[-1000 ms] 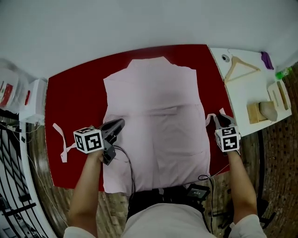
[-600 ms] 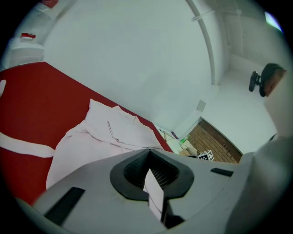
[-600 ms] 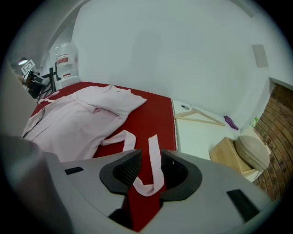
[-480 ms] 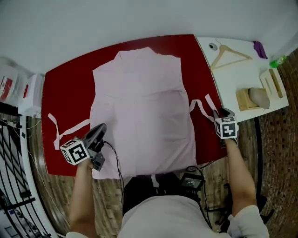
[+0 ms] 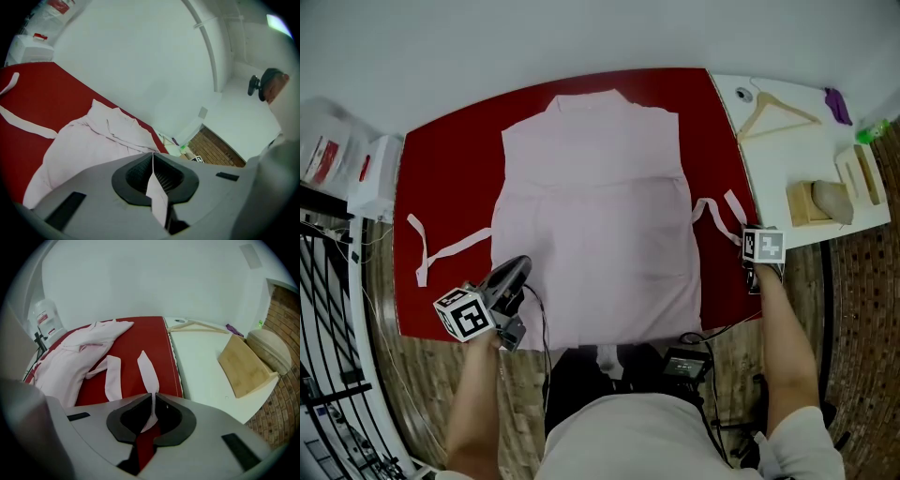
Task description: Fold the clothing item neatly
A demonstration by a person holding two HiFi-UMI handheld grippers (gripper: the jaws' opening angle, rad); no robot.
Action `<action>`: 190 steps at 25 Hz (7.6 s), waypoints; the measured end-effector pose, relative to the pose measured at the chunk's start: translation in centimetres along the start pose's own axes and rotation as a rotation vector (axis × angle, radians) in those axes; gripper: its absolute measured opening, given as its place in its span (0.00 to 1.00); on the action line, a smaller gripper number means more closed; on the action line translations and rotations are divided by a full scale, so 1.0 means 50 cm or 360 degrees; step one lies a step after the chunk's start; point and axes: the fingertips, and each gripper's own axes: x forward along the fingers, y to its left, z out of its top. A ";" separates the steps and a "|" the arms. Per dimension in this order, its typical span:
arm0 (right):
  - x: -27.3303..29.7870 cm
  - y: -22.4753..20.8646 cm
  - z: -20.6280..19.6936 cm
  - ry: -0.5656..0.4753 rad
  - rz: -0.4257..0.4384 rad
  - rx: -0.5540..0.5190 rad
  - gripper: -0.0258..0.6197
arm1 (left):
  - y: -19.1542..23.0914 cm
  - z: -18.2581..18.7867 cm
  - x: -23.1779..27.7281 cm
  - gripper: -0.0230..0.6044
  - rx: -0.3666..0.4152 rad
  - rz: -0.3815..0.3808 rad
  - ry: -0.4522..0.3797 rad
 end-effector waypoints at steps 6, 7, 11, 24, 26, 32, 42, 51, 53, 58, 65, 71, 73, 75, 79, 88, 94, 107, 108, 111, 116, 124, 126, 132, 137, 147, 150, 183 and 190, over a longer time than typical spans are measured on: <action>-0.046 0.030 0.043 -0.0123 0.0032 -0.0018 0.09 | -0.049 -0.022 0.057 0.05 -0.0039 -0.0182 0.0092; -0.057 0.042 0.053 -0.0152 0.0042 -0.0031 0.09 | -0.057 -0.025 0.068 0.05 -0.0040 -0.0208 0.0104; -0.094 0.096 0.098 -0.0264 0.0103 -0.0075 0.09 | -0.073 -0.033 0.113 0.05 -0.0046 -0.0276 0.0107; -0.143 0.201 0.149 -0.0391 0.0201 -0.0130 0.09 | -0.113 -0.086 0.232 0.05 -0.0165 -0.0438 0.0262; -0.143 0.207 0.144 -0.0385 0.0208 -0.0128 0.08 | -0.119 -0.092 0.247 0.05 -0.0168 -0.0455 0.0277; -0.148 0.228 0.139 -0.0380 0.0225 -0.0150 0.08 | -0.129 -0.107 0.281 0.05 -0.0202 -0.0487 0.0295; -0.167 0.323 0.168 -0.0436 0.0329 -0.0240 0.08 | -0.132 -0.098 0.307 0.05 -0.0287 -0.0539 0.0282; -0.174 0.418 0.193 -0.0475 0.0418 -0.0312 0.08 | -0.112 -0.080 0.313 0.15 -0.0350 -0.0555 0.0261; -0.179 0.443 0.200 -0.0494 0.0446 -0.0326 0.08 | -0.110 -0.074 0.313 0.17 -0.0372 -0.0569 0.0252; -0.182 0.508 0.212 -0.0521 0.0516 -0.0363 0.08 | -0.093 -0.064 0.315 0.20 -0.0405 -0.0560 0.0250; -0.185 0.592 0.221 -0.0545 0.0615 -0.0412 0.08 | -0.084 -0.035 0.311 0.22 -0.0497 -0.0607 0.0205; -0.182 0.656 0.222 -0.0548 0.0704 -0.0454 0.08 | -0.065 -0.021 0.310 0.28 -0.0549 -0.0623 0.0180; -0.181 0.676 0.222 -0.0548 0.0729 -0.0470 0.08 | -0.059 -0.017 0.311 0.30 -0.0585 -0.0634 0.0178; -0.180 0.694 0.222 -0.0547 0.0752 -0.0481 0.08 | -0.053 -0.014 0.313 0.32 -0.0621 -0.0645 0.0172; -0.178 0.723 0.223 -0.0537 0.0802 -0.0488 0.08 | -0.044 -0.001 0.323 0.32 -0.0690 -0.0670 0.0143; -0.179 0.793 0.222 -0.0567 0.0919 -0.0573 0.08 | -0.005 0.045 0.317 0.20 -0.0748 -0.0658 0.0030; -0.162 0.805 0.205 -0.0582 0.0859 -0.0767 0.09 | 0.029 0.070 0.301 0.06 -0.0684 -0.0599 -0.0036; -0.059 0.685 0.161 -0.0416 0.0416 -0.0933 0.18 | 0.132 0.126 0.279 0.06 -0.0674 -0.0410 -0.0147; -0.054 0.676 0.161 -0.0409 0.0397 -0.0918 0.18 | 0.144 0.127 0.279 0.06 -0.0682 -0.0370 -0.0159; -0.038 0.653 0.165 -0.0393 0.0348 -0.0875 0.18 | 0.183 0.126 0.280 0.06 -0.0693 -0.0232 -0.0189; 0.001 0.622 0.162 -0.0312 0.0301 -0.0824 0.18 | 0.230 0.126 0.288 0.06 -0.0662 -0.0047 -0.0210; 0.041 0.575 0.143 -0.0204 0.0304 -0.0676 0.18 | 0.280 0.092 0.301 0.06 -0.0711 0.0124 -0.0090; 0.034 0.558 0.144 -0.0226 0.0321 -0.0610 0.18 | 0.289 0.083 0.302 0.06 -0.0723 0.0149 -0.0059; 0.016 0.456 0.137 -0.0233 0.0282 -0.0353 0.18 | 0.302 0.071 0.306 0.06 -0.0764 0.0167 0.0000; 0.026 0.361 0.100 -0.0127 0.0170 -0.0150 0.14 | 0.297 0.064 0.312 0.06 -0.0746 0.0158 0.0072; 0.040 0.321 0.102 -0.0127 0.0159 -0.0077 0.12 | 0.295 0.047 0.317 0.06 -0.0776 0.0156 0.0208; 0.042 0.317 0.103 -0.0120 0.0163 -0.0079 0.11 | 0.295 0.042 0.313 0.06 -0.0779 0.0148 0.0223; -0.093 0.510 0.206 -0.0487 0.0522 -0.0477 0.11 | 0.250 0.109 -0.040 0.06 -0.0541 0.0362 -0.0429; -0.123 0.632 0.177 -0.0478 0.0548 -0.0573 0.11 | 0.290 0.084 -0.163 0.06 -0.0579 0.0344 -0.0478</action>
